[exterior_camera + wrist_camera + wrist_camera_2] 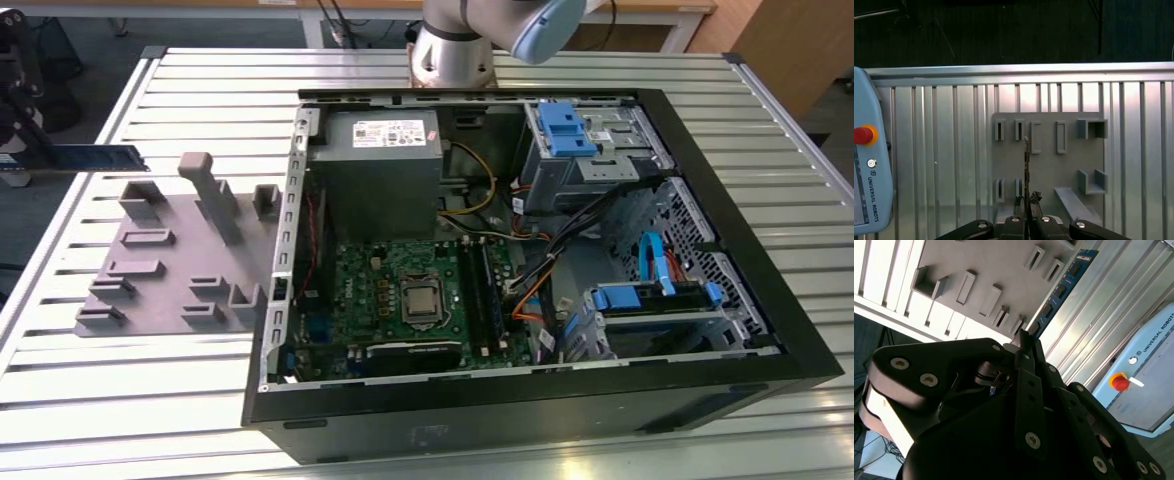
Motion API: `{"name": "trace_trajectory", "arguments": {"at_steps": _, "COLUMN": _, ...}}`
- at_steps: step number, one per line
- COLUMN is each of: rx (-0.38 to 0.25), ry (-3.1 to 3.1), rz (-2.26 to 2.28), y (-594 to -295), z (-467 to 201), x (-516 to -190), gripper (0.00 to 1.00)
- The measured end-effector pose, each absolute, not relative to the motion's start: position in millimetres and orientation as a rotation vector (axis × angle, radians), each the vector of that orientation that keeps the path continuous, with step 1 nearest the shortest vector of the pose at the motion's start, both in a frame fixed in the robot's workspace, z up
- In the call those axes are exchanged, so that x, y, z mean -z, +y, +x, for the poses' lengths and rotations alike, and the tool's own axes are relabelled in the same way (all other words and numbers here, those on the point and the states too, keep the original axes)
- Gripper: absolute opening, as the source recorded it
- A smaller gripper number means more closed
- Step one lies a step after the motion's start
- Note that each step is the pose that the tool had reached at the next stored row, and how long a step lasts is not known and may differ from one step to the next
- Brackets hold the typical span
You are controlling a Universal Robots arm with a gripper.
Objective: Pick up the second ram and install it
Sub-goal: 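Pick up the second ram and move it above second insertion slot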
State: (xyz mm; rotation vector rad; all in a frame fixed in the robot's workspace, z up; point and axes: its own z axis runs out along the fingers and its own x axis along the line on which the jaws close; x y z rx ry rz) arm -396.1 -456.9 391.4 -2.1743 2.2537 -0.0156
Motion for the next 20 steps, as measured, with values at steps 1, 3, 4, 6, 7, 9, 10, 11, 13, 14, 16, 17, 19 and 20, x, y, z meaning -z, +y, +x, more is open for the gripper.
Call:
{"name": "trace_trajectory", "arguments": {"at_steps": 1, "rx": 0.016, "ry": 2.254, "rz": -2.174, "y": -456.9, "z": -395.2, "x": -391.4, "gripper": 0.14}}
{"name": "trace_trajectory", "arguments": {"at_steps": 3, "rx": 0.016, "ry": 2.254, "rz": -2.174, "y": -456.8, "z": -393.7, "x": -391.4, "gripper": 0.14}}
{"name": "trace_trajectory", "arguments": {"at_steps": 4, "rx": 0.016, "ry": 2.254, "rz": -2.174, "y": -456.9, "z": -392.8, "x": -391.4, "gripper": 0.14}}
{"name": "trace_trajectory", "arguments": {"at_steps": 6, "rx": 0.016, "ry": 2.254, "rz": -2.174, "y": -456.9, "z": -391.1, "x": -391.4, "gripper": 0.14}}
{"name": "trace_trajectory", "arguments": {"at_steps": 7, "rx": 0.016, "ry": 2.254, "rz": -2.174, "y": -456.9, "z": -390.3, "x": -391.4, "gripper": 0.14}}
{"name": "trace_trajectory", "arguments": {"at_steps": 9, "rx": 0.016, "ry": 2.254, "rz": -2.174, "y": -456.9, "z": -388.6, "x": -391.4, "gripper": 0.14}}
{"name": "trace_trajectory", "arguments": {"at_steps": 10, "rx": 0.016, "ry": 2.254, "rz": -2.174, "y": -456.9, "z": -387.7, "x": -391.4, "gripper": 0.14}}
{"name": "trace_trajectory", "arguments": {"at_steps": 11, "rx": 0.016, "ry": 2.254, "rz": -2.174, "y": -456.9, "z": -386.8, "x": -391.4, "gripper": 0.14}}
{"name": "trace_trajectory", "arguments": {"at_steps": 13, "rx": 0.016, "ry": 2.254, "rz": -2.174, "y": -456.9, "z": -384.9, "x": -391.4, "gripper": 0.14}}
{"name": "trace_trajectory", "arguments": {"at_steps": 14, "rx": 0.016, "ry": 2.254, "rz": -2.174, "y": -456.9, "z": -384.0, "x": -391.4, "gripper": 0.14}}
{"name": "trace_trajectory", "arguments": {"at_steps": 16, "rx": 0.016, "ry": 2.254, "rz": -2.174, "y": -456.8, "z": -382.2, "x": -391.4, "gripper": 0.14}}
{"name": "trace_trajectory", "arguments": {"at_steps": 17, "rx": 0.016, "ry": 2.254, "rz": -2.174, "y": -456.8, "z": -381.3, "x": -391.4, "gripper": 0.14}}
{"name": "trace_trajectory", "arguments": {"at_steps": 19, "rx": 0.016, "ry": 2.254, "rz": -2.174, "y": -456.8, "z": -379.5, "x": -391.4, "gripper": 0.14}}
{"name": "trace_trajectory", "arguments": {"at_steps": 20, "rx": 0.016, "ry": 2.254, "rz": -2.174, "y": -456.9, "z": -378.5, "x": -391.4, "gripper": 0.14}}
